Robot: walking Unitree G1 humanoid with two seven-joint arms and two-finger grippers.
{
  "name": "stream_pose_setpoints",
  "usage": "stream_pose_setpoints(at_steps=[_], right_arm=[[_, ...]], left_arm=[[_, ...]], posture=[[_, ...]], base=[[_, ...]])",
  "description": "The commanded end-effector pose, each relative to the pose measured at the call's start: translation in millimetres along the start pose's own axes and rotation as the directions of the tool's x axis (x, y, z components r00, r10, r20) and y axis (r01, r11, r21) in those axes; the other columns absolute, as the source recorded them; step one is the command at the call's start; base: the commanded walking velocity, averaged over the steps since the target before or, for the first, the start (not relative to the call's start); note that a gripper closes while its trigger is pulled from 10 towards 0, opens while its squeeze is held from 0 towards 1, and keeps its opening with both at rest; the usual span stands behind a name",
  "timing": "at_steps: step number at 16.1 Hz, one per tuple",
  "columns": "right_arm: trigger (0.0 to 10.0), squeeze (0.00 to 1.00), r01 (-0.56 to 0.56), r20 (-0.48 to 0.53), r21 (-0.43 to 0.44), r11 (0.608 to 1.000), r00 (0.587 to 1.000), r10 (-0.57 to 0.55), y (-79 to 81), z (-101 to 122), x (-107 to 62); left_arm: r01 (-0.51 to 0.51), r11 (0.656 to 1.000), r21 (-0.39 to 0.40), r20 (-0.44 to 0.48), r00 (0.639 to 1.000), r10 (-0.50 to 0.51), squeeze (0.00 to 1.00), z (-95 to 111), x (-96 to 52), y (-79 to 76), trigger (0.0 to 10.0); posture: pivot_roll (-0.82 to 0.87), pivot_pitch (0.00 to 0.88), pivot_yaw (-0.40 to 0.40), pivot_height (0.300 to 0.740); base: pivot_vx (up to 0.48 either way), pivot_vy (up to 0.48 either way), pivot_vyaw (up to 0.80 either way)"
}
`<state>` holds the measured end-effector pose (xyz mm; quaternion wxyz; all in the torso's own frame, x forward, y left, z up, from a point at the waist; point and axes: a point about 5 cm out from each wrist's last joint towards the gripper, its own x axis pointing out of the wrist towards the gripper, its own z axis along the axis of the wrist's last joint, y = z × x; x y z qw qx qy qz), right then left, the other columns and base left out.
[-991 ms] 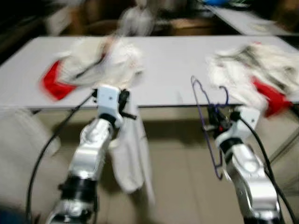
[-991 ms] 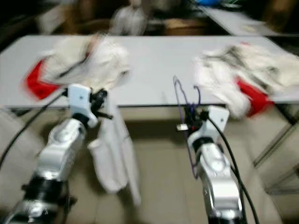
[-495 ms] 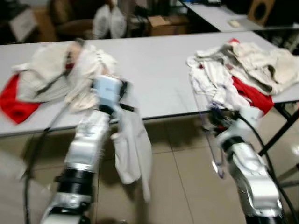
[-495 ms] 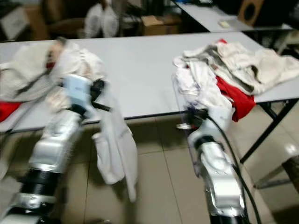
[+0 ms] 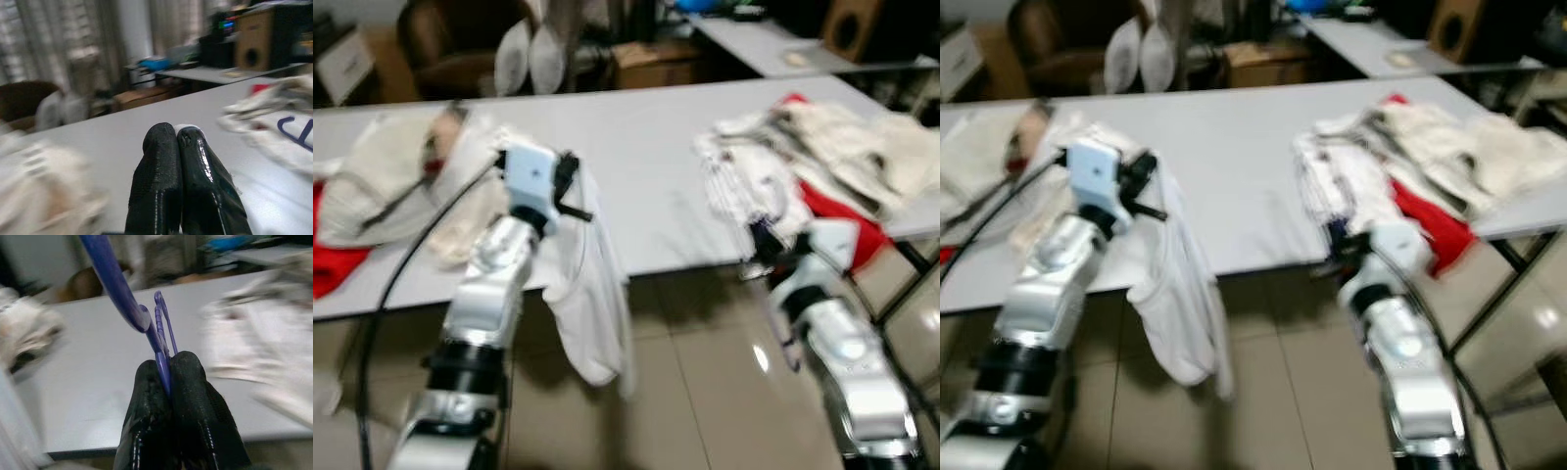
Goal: Hang hanger
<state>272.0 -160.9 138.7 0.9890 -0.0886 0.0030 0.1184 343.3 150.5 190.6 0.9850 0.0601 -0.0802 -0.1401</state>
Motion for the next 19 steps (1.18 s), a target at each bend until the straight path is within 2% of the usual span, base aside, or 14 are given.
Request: stream_pose_setpoints(at_steps=[1, 2, 4, 6, 7, 8, 10, 11, 12, 13, 15, 16, 18, 19], right_arm=[[10.0, 0.0, -0.008, 0.037, 0.006, 1.0, 0.999, 0.008, -2.4, 6.9, 1.5], [10.0, 0.0, -0.007, 0.044, 0.031, 1.0, 0.999, 0.006, -5.1, 7.6, 1.1], [10.0, 0.0, -0.026, 0.05, 0.001, 1.0, 0.998, 0.026, -9.6, 9.2, 0.0], [10.0, 0.0, -0.163, 0.076, -0.068, 0.984, 0.983, 0.168, -9.0, 15.4, -4.4], [10.0, 0.0, -0.195, 0.078, -0.073, 0.978, 0.977, 0.2, -8.2, 17.0, -5.4], [10.0, 0.0, -0.292, 0.092, -0.083, 0.953, 0.95, 0.299, -7.6, 23.5, -9.7], [10.0, 0.0, -0.334, 0.098, -0.09, 0.938, 0.935, 0.342, -7.8, 26.5, -11.9], [10.0, 0.0, -0.454, 0.128, -0.083, 0.887, 0.878, 0.461, -12.1, 37.8, -19.0], [10.0, 0.0, -0.483, 0.14, -0.082, 0.872, 0.86, 0.49, -13.8, 41.3, -21.0], [10.0, 0.0, -0.563, 0.19, -0.05, 0.825, 0.806, 0.561, -18.3, 52.1, -29.0], [10.0, 0.0, -0.627, 0.228, -0.022, 0.779, 0.755, 0.615, -18.7, 59.8, -38.5], [10.0, 0.0, -0.655, 0.25, 0.013, 0.756, 0.734, 0.632, -17.0, 62.7, -43.2], [10.0, 0.0, -0.696, 0.231, 0.027, 0.718, 0.703, 0.673, -10.7, 59.5, -46.3], [10.0, 0.0, -0.727, 0.194, 0.031, 0.686, 0.678, 0.709, -7.3, 55.3, -48.3]], left_arm=[[-0.012, 1.0, 0.019, 0.034, 0.999, 0.012, 0.0, 10.1, 2.6, 7.5, 10.0], [-0.016, 1.0, 0.024, 0.036, 0.999, 0.015, 0.0, 11.1, 2.8, 9.9, 10.0], [-0.02, 0.999, 0.031, 0.037, 0.999, 0.018, 0.0, 12.1, 3.9, 12.4, 10.0], [-0.007, 0.998, 0.064, 0.046, 0.999, 0.004, 0.0, 17.6, 11.8, 17.3, 10.0], [-0.005, 0.998, 0.067, 0.048, 0.999, 0.001, 0.0, 19.0, 13.6, 18.3, 10.0], [0.0, 0.997, 0.077, 0.06, 0.998, -0.004, 0.0, 24.6, 19.9, 20.5, 10.0], [0.002, 0.996, 0.084, 0.065, 0.998, -0.007, 0.0, 27.3, 22.8, 21.2, 10.0], [0.031, 0.995, 0.095, 0.075, 0.996, -0.038, 0.0, 34.6, 33.0, 17.8, 10.0], [0.042, 0.994, 0.097, 0.076, 0.996, -0.049, 0.0, 36.2, 35.9, 16.0, 10.0], [0.051, 0.993, 0.108, 0.078, 0.995, -0.06, 0.0, 39.1, 43.7, 11.6, 10.0], [0.051, 0.993, 0.11, 0.061, 0.996, -0.058, 0.0, 38.5, 49.6, 10.2, 10.0], [0.044, 0.993, 0.106, 0.025, 0.999, -0.047, 0.0, 34.6, 53.3, 11.2, 10.0], [0.049, 0.994, 0.096, -0.003, 0.999, -0.049, 0.0, 32.5, 57.6, 11.2, 10.0], [0.062, 0.997, 0.038, 0.007, 0.998, -0.062, 0.0, 38.6, 63.2, 11.1, 10.0]], posture=[[-0.11, 0.0, 0.024, 0.74], [-0.1, 0.0, 0.027, 0.74], [-0.11, 0.0, 0.028, 0.74], [-0.1, 0.0, 0.027, 0.74], [-0.1, 0.0, 0.027, 0.74], [-0.1, 0.0, 0.03, 0.74], [-0.1, 0.0, 0.03, 0.74], [-0.1, 0.0, 0.035, 0.74], [-0.1, 0.0, 0.035, 0.74], [-0.11, 0.0, 0.05, 0.74], [-0.11, 0.0, 0.053, 0.74], [-0.12, 0.0, 0.056, 0.74], [-0.12, 0.0, 0.055, 0.74], [-0.12, 0.0, 0.052, 0.74]], base=[[0.394, 0.0, 0.0], [0.394, 0.0, 0.0], [0.394, 0.0, 0.0], [0.392, 0.0, 0.0], [0.394, 0.0, 0.0], [0.394, 0.0, 0.0], [0.394, 0.0, 0.0], [0.386, 0.0, 0.0], [0.386, 0.0, 0.0], [0.382, 0.0, 0.0], [0.384, 0.0, 0.0], [0.364, 0.0, 0.0], [0.0, 0.0, 0.0], [0.0, 0.0, 0.0]])
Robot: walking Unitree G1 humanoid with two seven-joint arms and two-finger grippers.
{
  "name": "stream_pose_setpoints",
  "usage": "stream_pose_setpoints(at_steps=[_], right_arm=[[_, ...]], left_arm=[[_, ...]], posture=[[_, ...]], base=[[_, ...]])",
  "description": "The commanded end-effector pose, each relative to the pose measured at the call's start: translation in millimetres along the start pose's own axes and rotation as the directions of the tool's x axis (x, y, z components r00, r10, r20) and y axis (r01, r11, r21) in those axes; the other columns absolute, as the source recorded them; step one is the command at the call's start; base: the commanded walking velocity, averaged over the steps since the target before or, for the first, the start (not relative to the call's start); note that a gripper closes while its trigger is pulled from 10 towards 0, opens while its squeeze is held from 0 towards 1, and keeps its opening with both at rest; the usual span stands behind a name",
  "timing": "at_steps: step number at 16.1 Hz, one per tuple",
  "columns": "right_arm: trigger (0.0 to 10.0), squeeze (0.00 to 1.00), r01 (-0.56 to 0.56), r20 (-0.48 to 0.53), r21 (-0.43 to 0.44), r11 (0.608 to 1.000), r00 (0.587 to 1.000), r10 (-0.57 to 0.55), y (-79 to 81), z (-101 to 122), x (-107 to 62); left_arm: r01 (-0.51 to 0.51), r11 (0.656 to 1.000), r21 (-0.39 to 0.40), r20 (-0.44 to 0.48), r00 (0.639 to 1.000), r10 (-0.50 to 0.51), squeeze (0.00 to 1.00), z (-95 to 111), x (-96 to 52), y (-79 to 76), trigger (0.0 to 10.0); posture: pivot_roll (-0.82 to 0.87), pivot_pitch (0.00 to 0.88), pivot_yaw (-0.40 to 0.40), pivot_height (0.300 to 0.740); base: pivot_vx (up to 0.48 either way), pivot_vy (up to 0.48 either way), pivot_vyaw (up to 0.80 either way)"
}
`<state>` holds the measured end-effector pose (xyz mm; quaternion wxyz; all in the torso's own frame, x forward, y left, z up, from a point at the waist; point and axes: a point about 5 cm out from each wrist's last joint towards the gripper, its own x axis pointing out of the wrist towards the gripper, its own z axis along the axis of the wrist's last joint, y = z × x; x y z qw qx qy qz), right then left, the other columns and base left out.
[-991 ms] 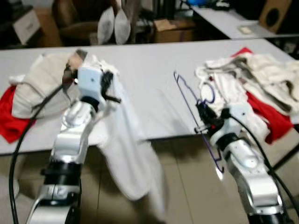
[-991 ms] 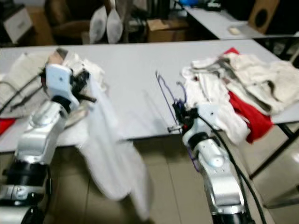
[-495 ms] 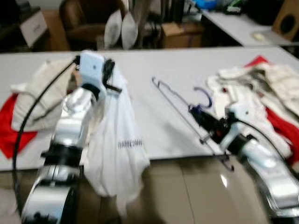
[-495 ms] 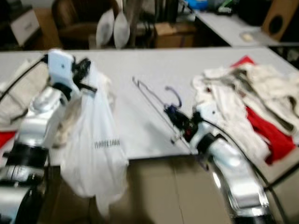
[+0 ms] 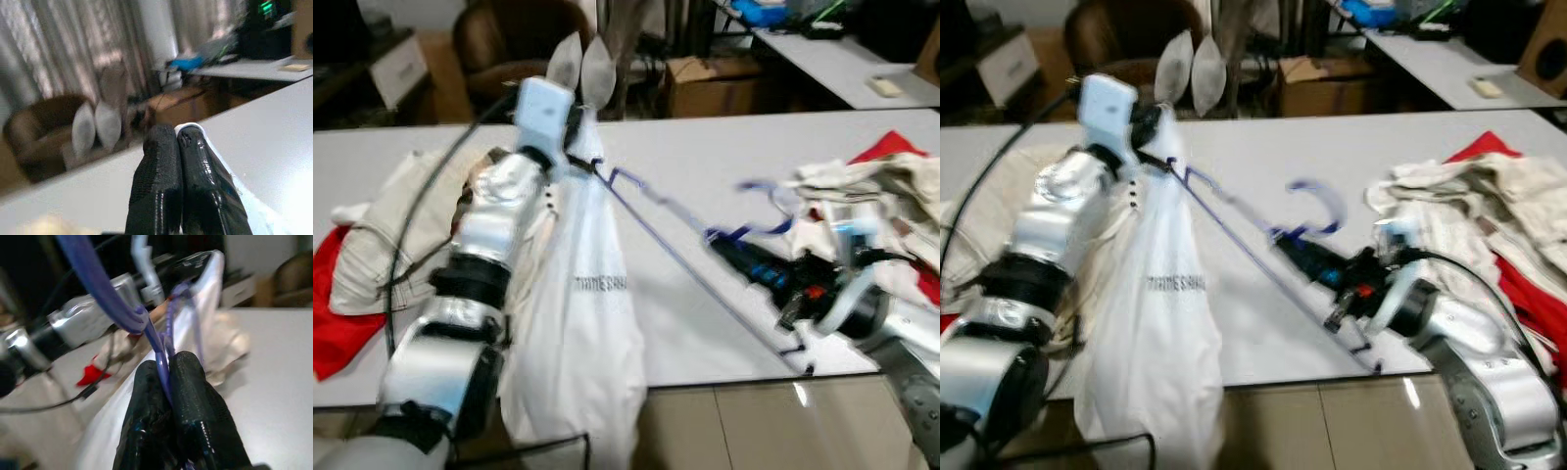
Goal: Hang hanger
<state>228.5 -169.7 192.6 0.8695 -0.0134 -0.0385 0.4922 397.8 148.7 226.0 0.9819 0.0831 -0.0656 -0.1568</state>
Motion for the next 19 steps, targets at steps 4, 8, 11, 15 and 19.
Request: stream_pose_setpoints(at_steps=[4, 8, 11, 15, 19], right_arm=[[10.0, 0.0, -0.068, -0.057, 0.0, 0.998, 0.996, 0.068, 1.8, 4.4, -4.4], [10.0, 0.0, -0.108, -0.11, -0.035, 0.994, 0.989, 0.104, -0.4, 8.1, -6.2], [10.0, 0.0, -0.15, -0.138, -0.021, 0.988, 0.98, 0.146, 6.2, -0.8, 7.4], [10.0, 0.0, -0.131, -0.286, -0.049, 0.99, 0.952, 0.112, -1.9, -25.6, 37.8], [10.0, 0.0, -0.06, -0.333, -0.171, 0.983, 0.943, -0.001, -30.4, -17.1, 42.9]], left_arm=[[0.084, 0.994, -0.067, 0.049, 0.996, -0.081, 0.0, 34.1, 14.5, 0.6, 10.0], [0.088, 0.996, 0.035, 0.016, 0.996, -0.088, 0.0, 30.1, 12.1, 10.1, 10.0], [0.157, 0.987, 0.018, 0.085, 0.984, -0.158, 0.0, 42.9, 12.6, 0.9, 10.0], [0.277, 0.961, 0.015, 0.269, 0.924, -0.271, 0.0, 95.7, 7.1, -14.6, 10.0], [0.373, 0.928, 0.014, 0.389, 0.853, -0.348, 0.0, 129.2, -3.4, -19.2, 10.0]], posture=[[-0.12, 0.0, 0.049, 0.74], [-0.11, 0.0, 0.039, 0.74], [-0.1, 0.0, 0.039, 0.74], [-0.1, 0.0, 0.033, 0.74], [-0.09, 0.0, 0.03, 0.74]], base=[[0.0, 0.0, 0.0], [0.0, 0.0, 0.0], [0.0, 0.0, 0.0], [0.0, 0.0, 0.0], [0.0, 0.0, 0.0]])
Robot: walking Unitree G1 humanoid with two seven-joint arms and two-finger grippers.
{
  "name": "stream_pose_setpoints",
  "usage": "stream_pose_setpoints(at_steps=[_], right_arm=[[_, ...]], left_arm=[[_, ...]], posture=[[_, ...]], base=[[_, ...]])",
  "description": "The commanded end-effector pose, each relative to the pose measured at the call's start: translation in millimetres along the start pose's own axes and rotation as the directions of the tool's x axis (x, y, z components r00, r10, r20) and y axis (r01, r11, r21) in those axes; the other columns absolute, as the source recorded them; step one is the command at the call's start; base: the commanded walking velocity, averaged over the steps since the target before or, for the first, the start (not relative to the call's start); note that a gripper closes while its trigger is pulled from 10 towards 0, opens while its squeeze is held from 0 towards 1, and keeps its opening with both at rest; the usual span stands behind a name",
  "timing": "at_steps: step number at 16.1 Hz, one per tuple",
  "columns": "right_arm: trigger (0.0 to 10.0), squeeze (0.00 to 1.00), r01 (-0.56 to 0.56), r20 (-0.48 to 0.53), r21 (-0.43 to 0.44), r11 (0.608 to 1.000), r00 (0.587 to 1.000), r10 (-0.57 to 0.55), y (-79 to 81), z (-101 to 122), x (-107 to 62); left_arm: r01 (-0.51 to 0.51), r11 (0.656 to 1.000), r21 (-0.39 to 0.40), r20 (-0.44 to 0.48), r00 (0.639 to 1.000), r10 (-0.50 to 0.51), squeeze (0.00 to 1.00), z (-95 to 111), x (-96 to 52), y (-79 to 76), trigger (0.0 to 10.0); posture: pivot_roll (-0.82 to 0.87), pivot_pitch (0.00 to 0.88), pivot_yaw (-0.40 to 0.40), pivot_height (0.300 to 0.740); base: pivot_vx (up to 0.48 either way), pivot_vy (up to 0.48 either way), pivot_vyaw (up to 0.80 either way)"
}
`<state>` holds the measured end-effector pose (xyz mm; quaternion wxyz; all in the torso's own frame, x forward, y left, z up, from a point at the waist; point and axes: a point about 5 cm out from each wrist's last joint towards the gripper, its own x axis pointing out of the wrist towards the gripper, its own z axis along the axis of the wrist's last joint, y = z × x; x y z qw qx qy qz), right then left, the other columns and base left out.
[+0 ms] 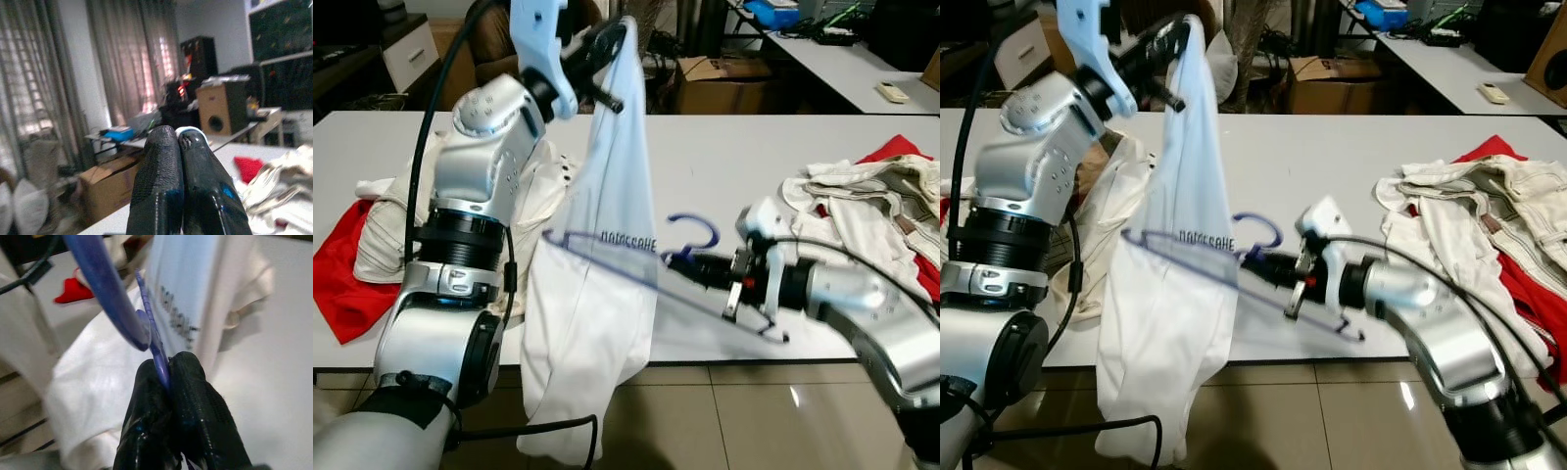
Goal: Hang hanger
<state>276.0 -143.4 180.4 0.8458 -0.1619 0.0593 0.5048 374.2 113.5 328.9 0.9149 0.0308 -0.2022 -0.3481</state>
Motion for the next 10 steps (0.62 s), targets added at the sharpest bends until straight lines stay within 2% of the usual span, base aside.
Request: stream_pose_setpoints(at_steps=[1, 2, 3, 4, 5, 7, 8, 9, 10], right_arm=[[10.0, 0.0, 0.094, -0.015, -0.047, 0.994, 0.995, -0.095, -18.1, 4.8, -4.0], [10.0, 0.0, 0.15, -0.003, -0.075, 0.986, 0.989, -0.151, -29.8, 11.0, -4.5], [10.0, 0.0, 0.251, 0.006, -0.126, 0.96, 0.968, -0.252, -52.1, 23.0, -5.9], [10.0, 0.0, 0.307, 0.021, -0.161, 0.938, 0.951, -0.308, -65.4, 32.6, -7.5], [10.0, 0.0, 0.526, 0.23, -0.199, 0.827, 0.845, -0.482, -104.3, 87.2, -19.2], [10.0, 0.0, 0.623, 0.415, -0.142, 0.769, 0.743, -0.525, -116.5, 125.8, -30.1], [10.0, 0.0, 0.633, 0.535, -0.118, 0.765, 0.689, -0.488, -117.3, 150.2, -35.2], [10.0, 0.0, 0.586, 0.567, -0.125, 0.8, 0.704, -0.427, -112.1, 150.8, -25.8], [10.0, 0.0, 0.556, 0.549, -0.142, 0.819, 0.733, -0.402, -109.4, 144.4, -18.8]], left_arm=[[0.029, 1.0, -0.003, 0.104, 0.994, -0.028, 0.0, 30.4, 1.9, -0.3, 10.0], [0.038, 0.999, -0.012, 0.132, 0.991, -0.036, 0.0, 37.2, 0.7, 0.0, 10.0], [0.048, 0.999, -0.016, 0.181, 0.983, -0.044, 0.0, 48.9, -2.3, 1.1, 10.0], [0.048, 0.999, -0.014, 0.214, 0.976, -0.044, 0.0, 56.1, -4.4, 2.4, 10.0], [0.01, 0.998, -0.062, 0.328, 0.945, 0.011, 0.0, 80.3, -13.4, 14.7, 10.0], [-0.04, 0.994, -0.102, 0.401, 0.913, 0.078, 0.0, 95.3, -20.8, 27.1, 10.0], [-0.103, 0.983, -0.151, 0.466, 0.87, 0.163, 0.0, 108.7, -31.9, 41.7, 10.0], [-0.221, 0.953, -0.207, 0.499, 0.814, 0.297, 0.0, 115.5, -47.8, 62.7, 10.0], [-0.256, 0.942, -0.217, 0.497, 0.802, 0.333, 0.0, 114.9, -52.7, 68.3, 10.0]], posture=[[-0.09, 0.0, 0.031, 0.74], [-0.09, 0.0, 0.031, 0.74], [-0.1, 0.0, 0.034, 0.74], [-0.1, 0.0, 0.034, 0.74], [-0.09, 0.0, 0.026, 0.74], [-0.09, 0.0, 0.014, 0.74], [-0.09, 0.0, 0.006, 0.74], [-0.09, 0.0, -0.004, 0.74], [-0.09, 0.0, -0.009, 0.74]], base=[[0.0, 0.0, 0.0], [0.0, 0.0, 0.0], [0.0, 0.0, 0.0], [0.0, 0.0, 0.0], [0.0, 0.0, 0.0], [0.0, 0.0, 0.0], [0.0, 0.0, 0.0], [0.0, 0.0, 0.0], [0.0, 0.0, 0.0]])
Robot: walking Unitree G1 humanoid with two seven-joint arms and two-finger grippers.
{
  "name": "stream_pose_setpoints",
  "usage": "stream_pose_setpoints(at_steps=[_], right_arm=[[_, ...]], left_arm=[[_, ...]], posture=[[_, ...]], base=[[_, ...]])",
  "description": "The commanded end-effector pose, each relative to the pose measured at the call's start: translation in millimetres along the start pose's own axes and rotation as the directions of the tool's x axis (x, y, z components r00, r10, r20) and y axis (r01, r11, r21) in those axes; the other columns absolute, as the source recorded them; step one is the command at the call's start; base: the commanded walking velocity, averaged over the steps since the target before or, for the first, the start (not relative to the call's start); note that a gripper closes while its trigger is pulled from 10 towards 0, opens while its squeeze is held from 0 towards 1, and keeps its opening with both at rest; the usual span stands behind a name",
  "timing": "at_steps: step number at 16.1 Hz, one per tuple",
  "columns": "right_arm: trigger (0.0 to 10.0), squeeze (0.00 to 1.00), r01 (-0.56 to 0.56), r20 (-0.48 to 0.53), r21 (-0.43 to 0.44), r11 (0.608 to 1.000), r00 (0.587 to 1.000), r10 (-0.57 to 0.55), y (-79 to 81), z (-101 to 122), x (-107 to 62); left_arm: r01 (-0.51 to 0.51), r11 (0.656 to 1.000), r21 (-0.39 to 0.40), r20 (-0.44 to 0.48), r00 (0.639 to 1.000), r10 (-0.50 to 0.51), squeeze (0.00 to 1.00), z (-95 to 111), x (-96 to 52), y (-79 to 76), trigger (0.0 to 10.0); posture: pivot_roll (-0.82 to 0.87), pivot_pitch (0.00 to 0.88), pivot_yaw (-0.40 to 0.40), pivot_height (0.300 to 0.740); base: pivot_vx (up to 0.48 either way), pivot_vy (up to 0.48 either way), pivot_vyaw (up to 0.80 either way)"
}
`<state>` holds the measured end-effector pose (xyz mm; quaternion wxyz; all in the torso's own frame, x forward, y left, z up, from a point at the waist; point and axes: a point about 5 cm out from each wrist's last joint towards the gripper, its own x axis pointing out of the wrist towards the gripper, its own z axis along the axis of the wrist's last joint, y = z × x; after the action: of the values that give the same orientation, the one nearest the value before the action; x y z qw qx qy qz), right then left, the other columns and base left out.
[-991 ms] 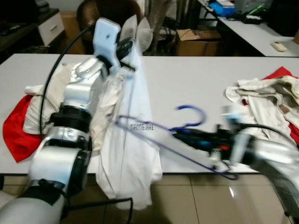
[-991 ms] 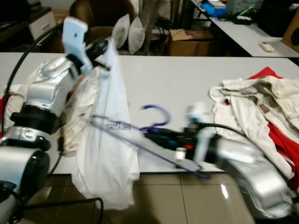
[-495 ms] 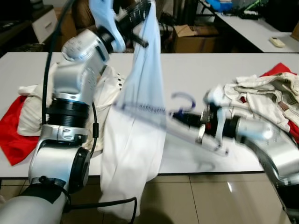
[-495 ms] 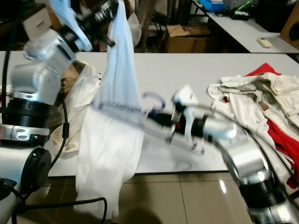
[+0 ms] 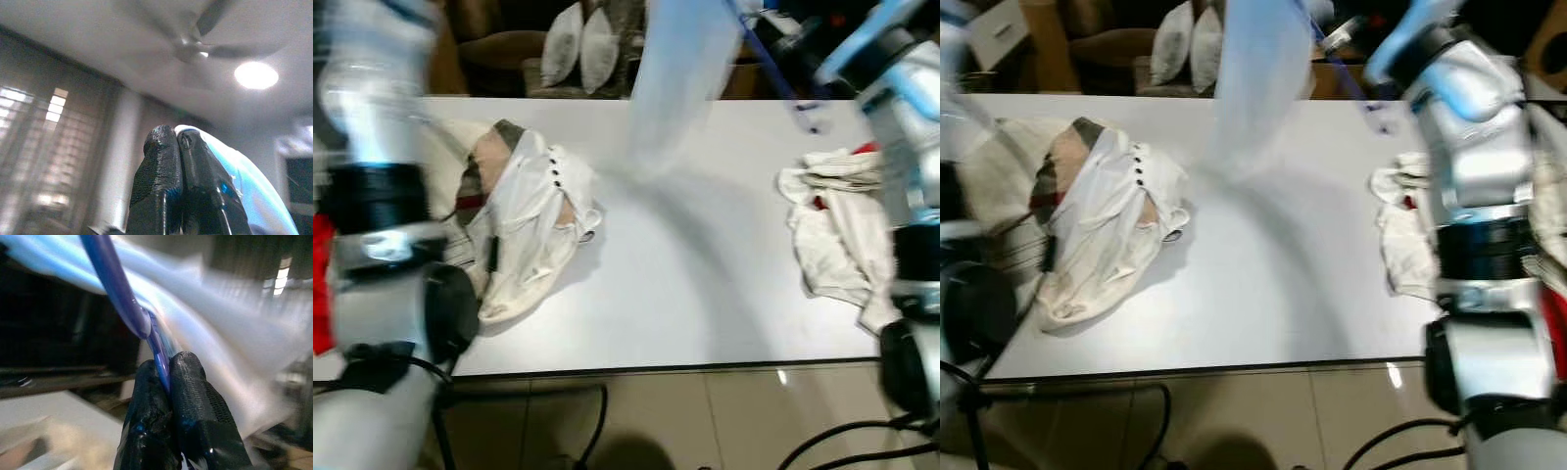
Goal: Hang hanger
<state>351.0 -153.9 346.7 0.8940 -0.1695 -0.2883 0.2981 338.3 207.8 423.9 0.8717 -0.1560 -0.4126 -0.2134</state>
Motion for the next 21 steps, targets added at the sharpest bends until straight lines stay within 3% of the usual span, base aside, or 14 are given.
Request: stream_pose_setpoints(at_steps=[1, 2, 3, 5, 6, 7, 9, 12, 15, 16, 17, 18, 19, 21], right_arm=[[10.0, 0.0, -0.12, -0.098, 0.008, 0.993, 0.988, 0.121, 24.4, -32.2, -8.9], [10.0, 0.0, -0.21, -0.157, 0.048, 0.977, 0.964, 0.215, 49.4, -56.3, -19.4], [10.0, 0.0, -0.233, -0.173, 0.071, 0.97, 0.955, 0.243, 57.9, -64.2, -23.7], [10.0, 0.0, -0.321, -0.29, 0.106, 0.941, 0.895, 0.338, 89.6, -98.5, -50.9], [10.0, 0.0, -0.386, -0.366, 0.147, 0.911, 0.834, 0.413, 110.5, -118.4, -80.4], [10.0, 0.0, -0.403, -0.381, 0.172, 0.899, 0.814, 0.438, 115.2, -121.8, -92.5], [10.0, 0.0, -0.422, -0.383, 0.225, 0.878, 0.79, 0.478, 118.5, -117.2, -115.1], [10.0, 0.0, -0.454, -0.36, 0.254, 0.854, 0.776, 0.519, 112.6, -95.9, -135.8], [10.0, 0.0, -0.459, -0.344, 0.271, 0.846, 0.775, 0.531, 96.4, -65.1, -152.4], [10.0, 0.0, -0.436, -0.356, 0.265, 0.86, 0.785, 0.507, 88.2, -57.0, -158.1], [10.0, 0.0, -0.404, -0.386, 0.249, 0.88, 0.792, 0.473, 77.1, -49.6, -166.2], [10.0, 0.0, -0.383, -0.409, 0.255, 0.888, 0.789, 0.458, 69.7, -44.5, -172.7], [10.0, 0.0, -0.35, -0.433, 0.248, 0.903, 0.794, 0.426, 58.2, -38.2, -180.0], [10.0, 0.0, -0.302, -0.465, 0.238, 0.923, 0.799, 0.381, 47.2, -29.3, -188.4]], left_arm=[[-0.017, 0.997, 0.078, -0.047, 0.999, 0.021, 0.0, -6.2, -7.2, 4.2, 10.0], [0.001, 0.988, 0.154, -0.144, 0.989, 0.022, 0.0, -25.7, -18.3, 3.5, 10.0], [0.007, 0.984, 0.175, -0.18, 0.983, 0.025, 0.0, -33.7, -22.9, 3.1, 10.0], [0.083, 0.943, 0.324, -0.42, 0.905, 0.065, 0.0, -91.5, -57.2, 2.0, 10.0], [0.195, 0.908, 0.37, -0.621, 0.779, 0.086, 0.0, -142.4, -105.7, -1.4, 10.0], [0.224, 0.91, 0.35, -0.683, 0.726, 0.084, 0.0, -159.1, -128.4, -3.6, 10.0], [0.215, 0.931, 0.294, -0.742, 0.665, 0.081, 0.0, -174.9, -161.7, -10.0, 10.0], [0.201, 0.939, 0.28, -0.731, 0.678, 0.073, 0.0, -168.4, -162.6, -13.8, 10.0], [0.259, 0.936, 0.238, -0.791, 0.611, 0.032, 0.0, -168.3, -180.6, -12.6, 10.0], [0.307, 0.94, 0.151, -0.817, 0.574, -0.056, 0.0, -166.9, -187.1, -21.5, 10.0], [0.394, 0.919, -0.004, -0.831, 0.51, -0.222, 0.0, -164.3, -196.4, -40.7, 10.0], [0.445, 0.886, -0.132, -0.813, 0.462, -0.354, 0.41, -159.8, -204.1, -56.6, 10.0], [0.48, 0.839, -0.255, -0.801, 0.382, -0.461, 1.0, -155.2, -216.6, -69.6, 10.0], [0.497, 0.78, -0.38, -0.799, 0.249, -0.548, 1.0, -149.7, -236.6, -75.5, 10.0]], posture=[[-0.09, 0.0, -0.016, 0.74], [-0.08, 0.0, -0.015, 0.74], [-0.08, 0.0, -0.014, 0.74], [-0.08, 0.0, -0.014, 0.74], [-0.08, 0.0, -0.006, 0.74], [-0.08, 0.0, -0.003, 0.74], [-0.09, 0.0, 0.01, 0.74], [-0.1, 0.0, 0.027, 0.74], [-0.11, 0.0, 0.042, 0.74], [-0.11, 0.0, 0.038, 0.74], [-0.1, 0.0, 0.032, 0.74], [-0.1, 0.0, 0.029, 0.74], [-0.1, 0.0, 0.028, 0.74], [-0.09, 0.0, 0.03, 0.74]], base=[[0.0, 0.0, 0.0], [0.0, 0.0, 0.0], [0.0, 0.0, 0.0], [0.0, 0.0, 0.0], [0.0, 0.0, 0.0], [0.0, 0.0, 0.0], [0.0, 0.0, 0.0], [0.0, 0.0, 0.0], [0.0, 0.0, 0.0], [0.0, 0.0, 0.0], [0.0, 0.0, 0.0], [0.0, 0.0, 0.0], [0.0, 0.0, 0.0], [0.0, 0.0, 0.0]])
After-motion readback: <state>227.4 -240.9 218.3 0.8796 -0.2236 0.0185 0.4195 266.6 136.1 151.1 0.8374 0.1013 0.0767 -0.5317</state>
